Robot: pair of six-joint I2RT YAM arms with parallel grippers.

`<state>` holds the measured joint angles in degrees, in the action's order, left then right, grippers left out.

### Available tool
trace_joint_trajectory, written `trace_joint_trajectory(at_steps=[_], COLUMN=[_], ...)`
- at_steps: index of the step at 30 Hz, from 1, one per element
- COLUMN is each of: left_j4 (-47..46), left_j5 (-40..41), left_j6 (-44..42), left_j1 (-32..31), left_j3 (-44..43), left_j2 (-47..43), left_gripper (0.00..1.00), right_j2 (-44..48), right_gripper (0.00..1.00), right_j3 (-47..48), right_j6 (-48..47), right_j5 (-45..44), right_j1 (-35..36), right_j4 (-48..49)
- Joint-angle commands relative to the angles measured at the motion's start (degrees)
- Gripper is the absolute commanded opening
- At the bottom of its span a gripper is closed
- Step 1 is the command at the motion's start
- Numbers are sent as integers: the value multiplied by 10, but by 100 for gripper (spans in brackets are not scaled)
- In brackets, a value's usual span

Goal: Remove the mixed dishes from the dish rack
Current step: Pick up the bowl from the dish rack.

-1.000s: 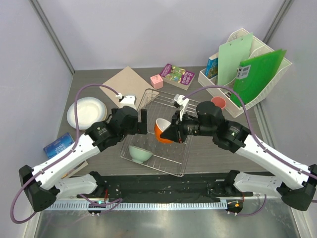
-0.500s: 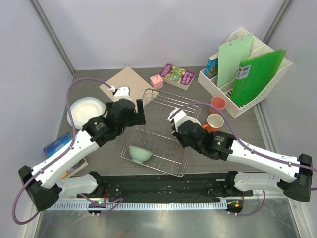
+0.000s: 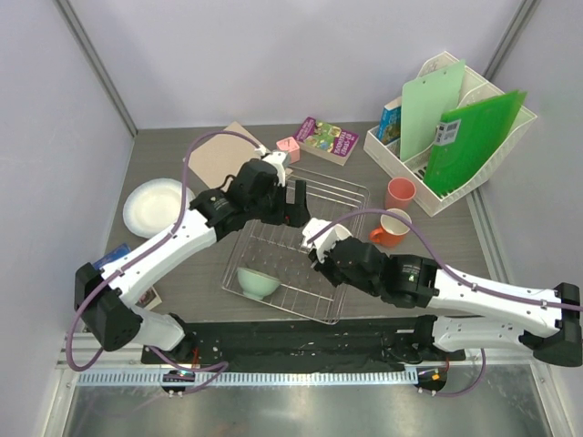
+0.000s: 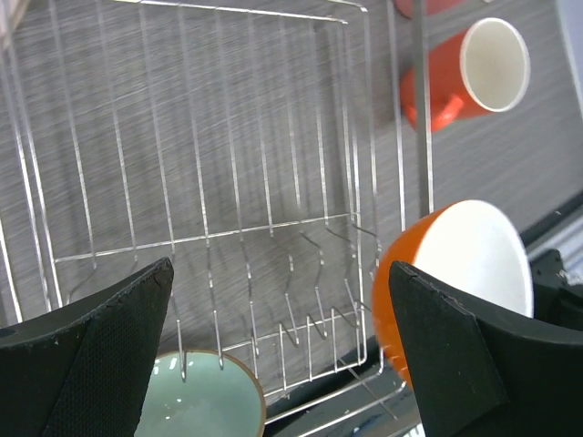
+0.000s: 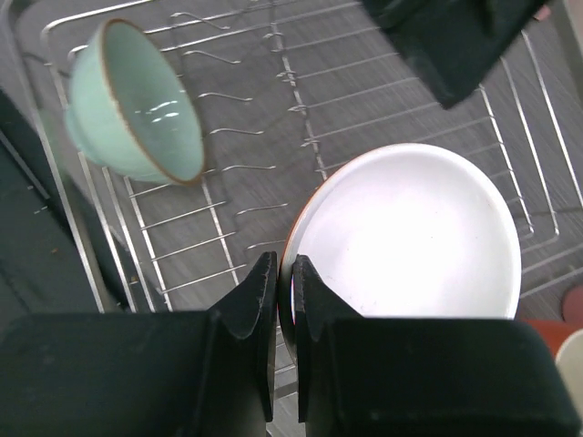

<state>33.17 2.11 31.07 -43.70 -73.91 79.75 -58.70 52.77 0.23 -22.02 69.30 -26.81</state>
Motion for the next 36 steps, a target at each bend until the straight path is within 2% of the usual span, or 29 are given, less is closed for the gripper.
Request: trace_joint_trajectory(at_steps=[1, 7, 11, 16, 23, 31, 36], left_j4=[-11, 13, 19, 34, 36, 14, -3], left_j5=[-78, -137, -207, -318, -349, -349, -338], left_j6=[-43, -64, -73, -77, -81, -71, -65], left_j1=[12, 39, 41, 41, 35, 2, -2], left_j3=[-43, -24, -7, 5, 39, 77, 76], left_j2=[-10, -38, -44, -40, -56, -45, -32], left_gripper=[100, 100, 99, 92, 90, 74, 69], right_j2=[27, 48, 34, 11, -2, -8, -10], right_gripper=[1, 1, 1, 1, 1, 1, 1], right_j3=[8, 22, 36, 54, 57, 58, 59], right_j6=[-34, -64, -89, -103, -112, -119, -113], right_j5=[67, 71, 59, 55, 59, 71, 90], right_j1=[22, 68, 83, 85, 85, 85, 85], right_j4=[22, -20, -51, -58, -48, -33, -20])
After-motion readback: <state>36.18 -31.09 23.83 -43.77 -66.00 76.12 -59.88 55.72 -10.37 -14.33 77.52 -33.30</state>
